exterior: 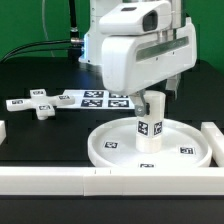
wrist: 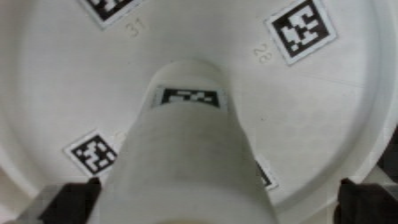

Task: Assemble round table

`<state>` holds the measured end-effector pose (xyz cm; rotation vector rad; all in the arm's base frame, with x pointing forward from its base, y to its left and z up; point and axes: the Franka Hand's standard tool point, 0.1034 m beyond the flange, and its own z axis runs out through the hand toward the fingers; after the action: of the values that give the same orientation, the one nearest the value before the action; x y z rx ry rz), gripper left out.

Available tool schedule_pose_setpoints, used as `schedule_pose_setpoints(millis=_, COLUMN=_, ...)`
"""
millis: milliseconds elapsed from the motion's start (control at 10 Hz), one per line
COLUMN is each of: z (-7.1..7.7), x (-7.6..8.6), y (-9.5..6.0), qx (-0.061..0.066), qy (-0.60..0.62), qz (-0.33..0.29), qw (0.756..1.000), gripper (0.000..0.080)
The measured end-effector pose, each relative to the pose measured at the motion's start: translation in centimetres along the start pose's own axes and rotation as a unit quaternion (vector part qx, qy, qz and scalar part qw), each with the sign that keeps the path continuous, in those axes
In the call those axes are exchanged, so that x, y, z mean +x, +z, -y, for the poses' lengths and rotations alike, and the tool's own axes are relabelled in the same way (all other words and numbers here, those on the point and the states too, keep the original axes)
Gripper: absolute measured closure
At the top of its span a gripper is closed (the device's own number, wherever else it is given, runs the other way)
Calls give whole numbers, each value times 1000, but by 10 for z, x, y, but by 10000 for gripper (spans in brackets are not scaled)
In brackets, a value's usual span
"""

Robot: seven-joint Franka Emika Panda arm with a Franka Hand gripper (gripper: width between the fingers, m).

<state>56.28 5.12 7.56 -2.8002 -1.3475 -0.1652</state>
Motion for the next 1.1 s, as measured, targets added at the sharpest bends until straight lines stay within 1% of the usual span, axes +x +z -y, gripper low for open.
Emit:
schedule_pose_setpoints(millis=100, z=-1, x=4, y=-2, qx=-6, qy=-49, qz=3, qw=999, gripper=151)
schedule_pose_setpoints(millis=200, z=-2, x=4, y=-2, qx=-8, qy=-59, qz=5, qw=998, gripper=151)
schedule_pose_setpoints(millis=500, z=-8, x=-5, y=0, qx=-8, qy=-157, qz=11, qw=987, gripper=151)
schedule_pose_setpoints(millis=600, z=-8, x=-5, y=0, qx=-8, qy=-160, qz=12, qw=987, gripper=151)
schedule_pose_setpoints(millis=800, z=-7, x=-5, y=1, qx=-7, qy=-159, qz=13, qw=987, gripper=393)
schedule_pose_setpoints(millis=1100, z=-7, x=-6, y=1, qx=-7, qy=-156, qz=13, qw=988, gripper=392)
